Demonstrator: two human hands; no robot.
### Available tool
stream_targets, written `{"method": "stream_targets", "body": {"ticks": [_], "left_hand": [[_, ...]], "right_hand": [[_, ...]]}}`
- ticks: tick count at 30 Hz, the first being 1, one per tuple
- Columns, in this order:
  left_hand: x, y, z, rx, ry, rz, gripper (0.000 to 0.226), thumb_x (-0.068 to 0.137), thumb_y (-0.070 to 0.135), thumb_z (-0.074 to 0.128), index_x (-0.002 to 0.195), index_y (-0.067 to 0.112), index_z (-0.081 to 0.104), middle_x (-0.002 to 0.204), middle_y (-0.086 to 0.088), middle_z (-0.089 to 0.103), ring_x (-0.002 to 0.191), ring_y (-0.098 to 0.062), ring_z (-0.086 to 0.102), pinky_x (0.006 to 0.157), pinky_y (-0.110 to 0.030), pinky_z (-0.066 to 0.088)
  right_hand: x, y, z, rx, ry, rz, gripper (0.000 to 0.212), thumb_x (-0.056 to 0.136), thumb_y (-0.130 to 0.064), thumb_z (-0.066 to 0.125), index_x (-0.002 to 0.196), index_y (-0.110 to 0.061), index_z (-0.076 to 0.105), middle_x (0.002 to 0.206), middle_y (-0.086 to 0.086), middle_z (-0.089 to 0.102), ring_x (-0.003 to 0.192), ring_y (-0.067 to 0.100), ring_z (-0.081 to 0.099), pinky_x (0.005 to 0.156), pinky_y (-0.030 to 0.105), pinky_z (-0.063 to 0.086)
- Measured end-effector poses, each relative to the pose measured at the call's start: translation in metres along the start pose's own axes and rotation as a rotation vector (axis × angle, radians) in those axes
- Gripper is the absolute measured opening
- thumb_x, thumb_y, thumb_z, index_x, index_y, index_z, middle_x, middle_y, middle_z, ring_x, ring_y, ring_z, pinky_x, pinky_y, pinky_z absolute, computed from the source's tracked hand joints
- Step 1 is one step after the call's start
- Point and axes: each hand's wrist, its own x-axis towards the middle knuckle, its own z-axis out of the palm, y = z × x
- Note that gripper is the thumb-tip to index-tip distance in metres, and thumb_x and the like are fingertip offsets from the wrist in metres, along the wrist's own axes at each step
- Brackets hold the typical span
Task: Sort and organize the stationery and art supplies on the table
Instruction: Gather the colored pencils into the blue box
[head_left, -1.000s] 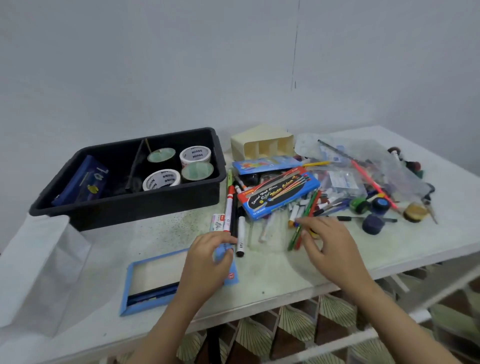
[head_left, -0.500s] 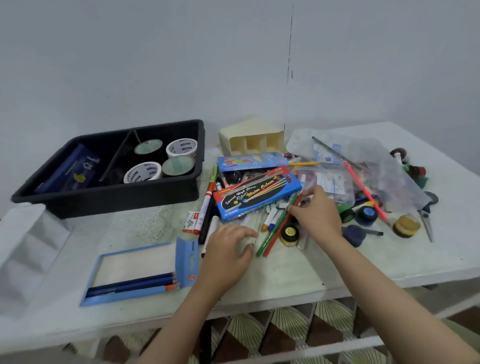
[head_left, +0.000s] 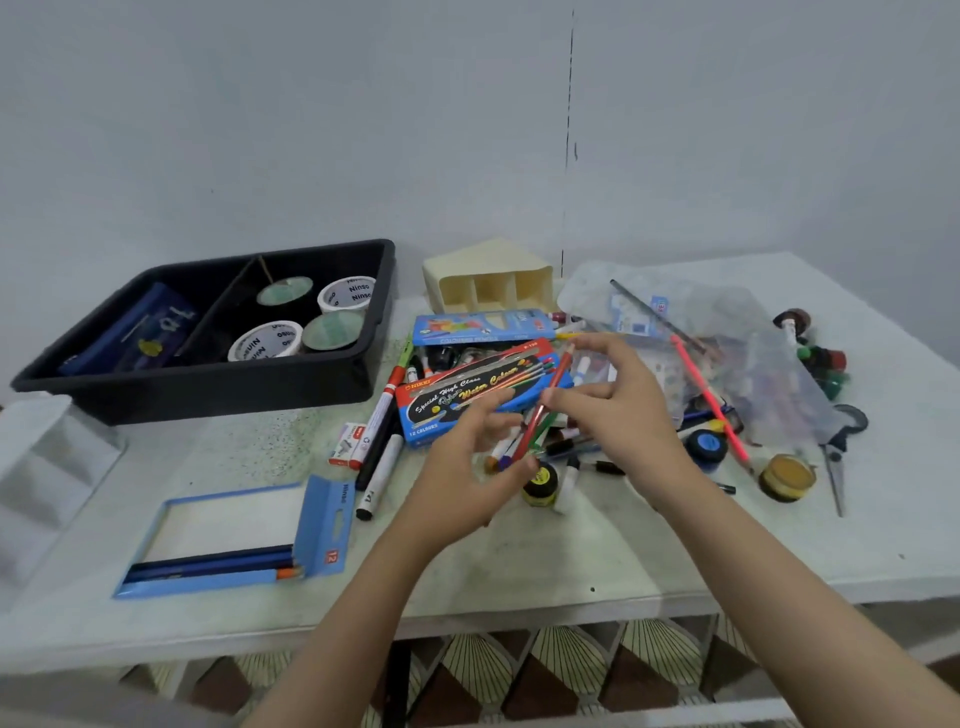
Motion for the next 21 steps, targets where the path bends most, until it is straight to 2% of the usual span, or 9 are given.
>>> {"method": "stream_targets", "body": {"ticks": [3, 6, 8, 10, 11, 13, 16, 18, 21], "left_hand": [[0.006, 0.005, 0.007, -0.218, -0.060, -0.137, 0.025, 0.094, 0.004, 0.052, 0.110, 0.021, 0.060, 0.097, -0.002, 0.072, 0.084, -0.011, 0.068, 0.072, -0.022, 0.052], [0.003, 0.005, 0.010, -0.421, 0.000, -0.266, 0.023, 0.098, 0.001, 0.040, 0.103, 0.009, 0.061, 0.083, -0.005, 0.073, 0.066, -0.015, 0.067, 0.056, -0.023, 0.054], [0.002, 0.003, 0.009, -0.517, 0.066, -0.297, 0.024, 0.099, 0.002, 0.039, 0.104, 0.007, 0.061, 0.082, -0.006, 0.073, 0.066, -0.015, 0.068, 0.057, -0.024, 0.056], [0.001, -0.001, 0.007, -0.586, 0.134, -0.318, 0.025, 0.099, 0.003, 0.039, 0.103, 0.007, 0.062, 0.087, -0.008, 0.074, 0.071, -0.017, 0.070, 0.061, -0.025, 0.057], [0.000, -0.002, 0.006, -0.609, 0.162, -0.327, 0.025, 0.099, 0.003, 0.039, 0.103, 0.007, 0.063, 0.091, -0.011, 0.073, 0.075, -0.019, 0.070, 0.063, -0.026, 0.058], [-0.001, -0.005, 0.003, -0.634, 0.197, -0.338, 0.025, 0.099, 0.004, 0.039, 0.104, 0.006, 0.063, 0.098, -0.013, 0.072, 0.084, -0.023, 0.071, 0.070, -0.028, 0.059], [-0.002, -0.007, 0.002, -0.644, 0.228, -0.349, 0.026, 0.099, 0.003, 0.039, 0.103, 0.007, 0.064, 0.098, -0.011, 0.073, 0.092, -0.026, 0.070, 0.077, -0.031, 0.058], [-0.003, -0.008, 0.001, -0.638, 0.242, -0.349, 0.026, 0.098, 0.003, 0.039, 0.103, 0.008, 0.064, 0.098, -0.010, 0.073, 0.093, -0.025, 0.070, 0.079, -0.031, 0.058], [-0.001, -0.010, -0.003, -0.597, 0.285, -0.330, 0.026, 0.098, 0.004, 0.041, 0.101, 0.011, 0.065, 0.096, -0.005, 0.074, 0.094, -0.020, 0.070, 0.079, -0.027, 0.057]], "right_hand": [[0.003, 0.000, 0.001, -0.040, -0.098, -0.050, 0.029, 0.082, -0.018, 0.071, 0.103, -0.031, 0.056, 0.070, 0.005, 0.072, 0.060, 0.017, 0.061, 0.066, 0.033, 0.051], [0.011, 0.010, -0.002, -0.201, -0.100, -0.148, 0.020, 0.092, -0.019, 0.058, 0.109, -0.027, 0.060, 0.071, -0.004, 0.070, 0.055, 0.006, 0.055, 0.062, 0.028, 0.049], [0.019, 0.024, -0.008, -0.532, -0.120, -0.295, 0.023, 0.092, -0.016, 0.054, 0.108, -0.028, 0.064, 0.081, -0.009, 0.066, 0.069, 0.009, 0.056, 0.062, 0.027, 0.044], [0.025, 0.037, -0.011, -0.867, -0.175, -0.465, 0.027, 0.090, -0.012, 0.054, 0.107, -0.026, 0.069, 0.096, -0.004, 0.062, 0.090, 0.017, 0.054, 0.063, 0.028, 0.039], [0.027, 0.043, -0.012, -0.941, -0.188, -0.542, 0.026, 0.088, -0.010, 0.057, 0.106, -0.024, 0.071, 0.096, -0.001, 0.061, 0.093, 0.021, 0.053, 0.060, 0.029, 0.038], [0.031, 0.051, -0.010, -1.000, -0.187, -0.661, 0.023, 0.080, -0.007, 0.069, 0.098, -0.019, 0.074, 0.085, 0.004, 0.059, 0.081, 0.027, 0.056, 0.051, 0.028, 0.035], [0.037, 0.056, -0.008, -1.029, -0.132, -0.744, 0.019, 0.067, -0.007, 0.081, 0.082, -0.017, 0.076, 0.070, 0.002, 0.055, 0.065, 0.024, 0.054, 0.044, 0.025, 0.030], [0.041, 0.057, -0.009, -1.022, -0.107, -0.786, 0.017, 0.064, -0.006, 0.082, 0.077, -0.015, 0.074, 0.070, 0.003, 0.056, 0.064, 0.023, 0.053, 0.045, 0.026, 0.035], [0.043, 0.052, -0.014, -0.964, -0.073, -0.834, 0.017, 0.067, -0.004, 0.079, 0.080, -0.013, 0.073, 0.085, 0.008, 0.061, 0.076, 0.025, 0.054, 0.057, 0.030, 0.043]]}}
